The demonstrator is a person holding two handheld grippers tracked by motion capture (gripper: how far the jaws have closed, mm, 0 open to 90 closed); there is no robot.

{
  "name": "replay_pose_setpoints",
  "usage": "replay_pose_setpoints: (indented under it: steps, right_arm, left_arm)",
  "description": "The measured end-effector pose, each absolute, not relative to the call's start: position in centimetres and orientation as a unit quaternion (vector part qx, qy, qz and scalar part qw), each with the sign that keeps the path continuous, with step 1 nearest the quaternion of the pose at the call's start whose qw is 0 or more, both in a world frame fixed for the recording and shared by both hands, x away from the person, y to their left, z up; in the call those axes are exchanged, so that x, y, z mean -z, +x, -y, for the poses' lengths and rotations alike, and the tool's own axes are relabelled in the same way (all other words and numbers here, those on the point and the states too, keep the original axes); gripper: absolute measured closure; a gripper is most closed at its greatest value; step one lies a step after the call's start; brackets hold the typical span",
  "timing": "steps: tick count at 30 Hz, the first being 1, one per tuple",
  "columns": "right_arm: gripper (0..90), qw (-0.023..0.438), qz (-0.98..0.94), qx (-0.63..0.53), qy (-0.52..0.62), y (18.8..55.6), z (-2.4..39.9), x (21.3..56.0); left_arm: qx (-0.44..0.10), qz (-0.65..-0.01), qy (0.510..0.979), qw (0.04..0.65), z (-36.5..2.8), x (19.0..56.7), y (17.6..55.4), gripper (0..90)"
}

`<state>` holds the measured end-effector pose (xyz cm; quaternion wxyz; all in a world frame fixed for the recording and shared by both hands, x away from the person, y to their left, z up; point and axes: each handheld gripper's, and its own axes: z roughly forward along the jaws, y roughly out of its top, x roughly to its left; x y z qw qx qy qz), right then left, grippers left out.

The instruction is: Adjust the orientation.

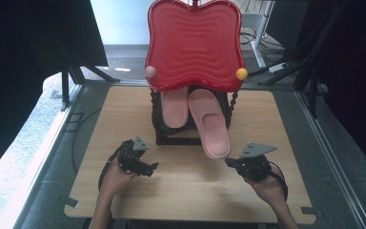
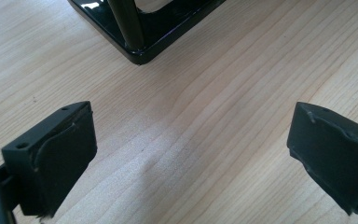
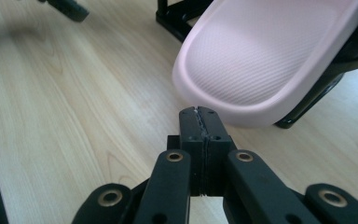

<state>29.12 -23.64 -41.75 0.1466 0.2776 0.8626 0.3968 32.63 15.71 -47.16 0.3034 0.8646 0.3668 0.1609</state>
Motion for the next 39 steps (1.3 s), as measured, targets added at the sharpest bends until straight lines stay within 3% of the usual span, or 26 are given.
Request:
replay_pose_setpoints:
  steps: [21,39]
  right_arm:
    - [88.5,0.137,-0.872,-0.393,0.259,31.4,20.9,43.9]
    - [88.4,0.142,-0.859,-0.419,0.258,36.1,18.0,42.6]
  left_arm:
    - [-0.16,-0.368,0.863,0.306,-15.9,47.0,32.6,1.5]
    - [-0.155,-0.371,0.86,0.313,-16.0,47.1,32.7,1.3]
